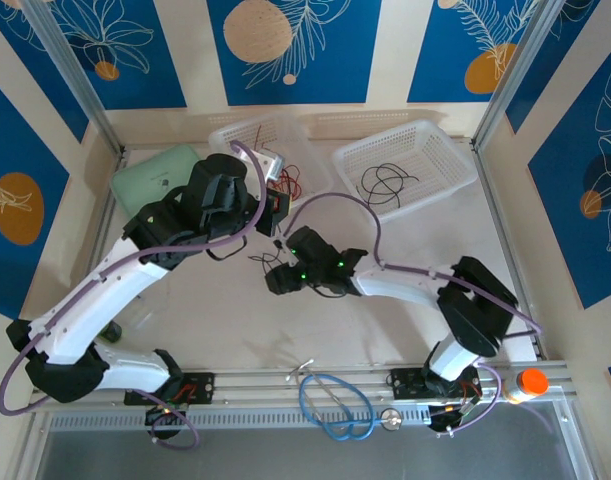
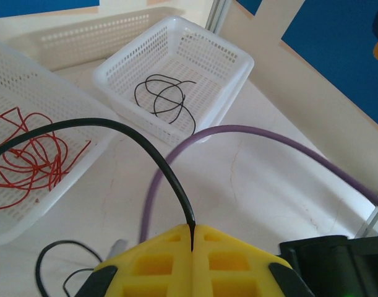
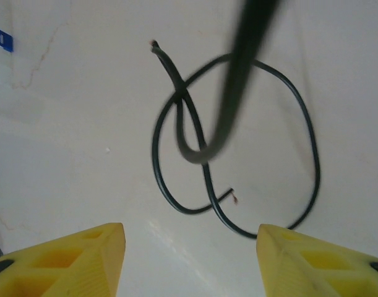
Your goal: Untangle the cables
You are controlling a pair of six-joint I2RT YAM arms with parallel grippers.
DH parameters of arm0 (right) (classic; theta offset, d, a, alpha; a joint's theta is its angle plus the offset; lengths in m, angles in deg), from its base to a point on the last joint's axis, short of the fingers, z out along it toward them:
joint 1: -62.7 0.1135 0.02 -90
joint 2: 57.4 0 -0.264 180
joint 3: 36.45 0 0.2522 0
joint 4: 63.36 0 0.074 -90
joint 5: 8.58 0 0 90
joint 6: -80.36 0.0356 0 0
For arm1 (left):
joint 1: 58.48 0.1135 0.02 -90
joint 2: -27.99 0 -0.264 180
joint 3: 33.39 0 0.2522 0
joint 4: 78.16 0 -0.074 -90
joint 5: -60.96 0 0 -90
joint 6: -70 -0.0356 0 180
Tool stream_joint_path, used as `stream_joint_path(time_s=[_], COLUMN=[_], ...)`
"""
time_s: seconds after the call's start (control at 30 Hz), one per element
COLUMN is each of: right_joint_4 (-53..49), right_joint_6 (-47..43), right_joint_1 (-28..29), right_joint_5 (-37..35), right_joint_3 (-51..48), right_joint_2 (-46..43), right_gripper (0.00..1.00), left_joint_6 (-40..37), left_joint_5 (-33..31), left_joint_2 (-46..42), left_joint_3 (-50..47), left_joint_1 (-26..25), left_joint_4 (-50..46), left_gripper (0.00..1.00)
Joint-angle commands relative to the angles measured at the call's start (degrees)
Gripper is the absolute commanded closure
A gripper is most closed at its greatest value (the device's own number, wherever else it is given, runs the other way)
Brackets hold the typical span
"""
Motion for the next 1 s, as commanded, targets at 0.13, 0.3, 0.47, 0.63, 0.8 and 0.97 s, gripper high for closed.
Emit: stream_joint_path(time_s=[0.13,0.3,0.47,0.63,0.8,0.97], right_joint_4=[-4.44,-5.96,-9.25,-9.31,-12.01,-14.28], right_joint_6=[3.55,6.29,9.09,14.59,20.08,25.56], right_joint_1=[0.93,0.47,0.03,-1.14,-2.11,-2.21], right_joint_5=[-0.83,-0.05,-0.05,0.69,0.54,-0.23], right_joint_3=[10.2,13.7,14.47,6.97,-3.09,-11.66], right_joint_2=[10.72,15.13,15.89,9.3,-2.36,-17.74], right_gripper=[0.71,0.77,1.0,1.0,0.98,0.69], left_joint_6=[-1.0,-2.62,-3.14,-2.91,-1.96,0.08], left_joint_5=[-2.76,-4.51,-5.02,-4.54,-2.81,-1.33], left_joint_2=[0.39,0.57,0.29,-0.4,-0.09,0.4], left_joint_3=[7.59,13.79,16.4,15.78,15.37,12.39], left_joint_1=[-0.58,-0.61,-0.58,-0.58,-0.58,-0.59], left_joint_4=[2.64,4.19,5.88,8.44,9.67,12.17], left_gripper=[1.0,1.0,1.0,1.0,1.0,1.0])
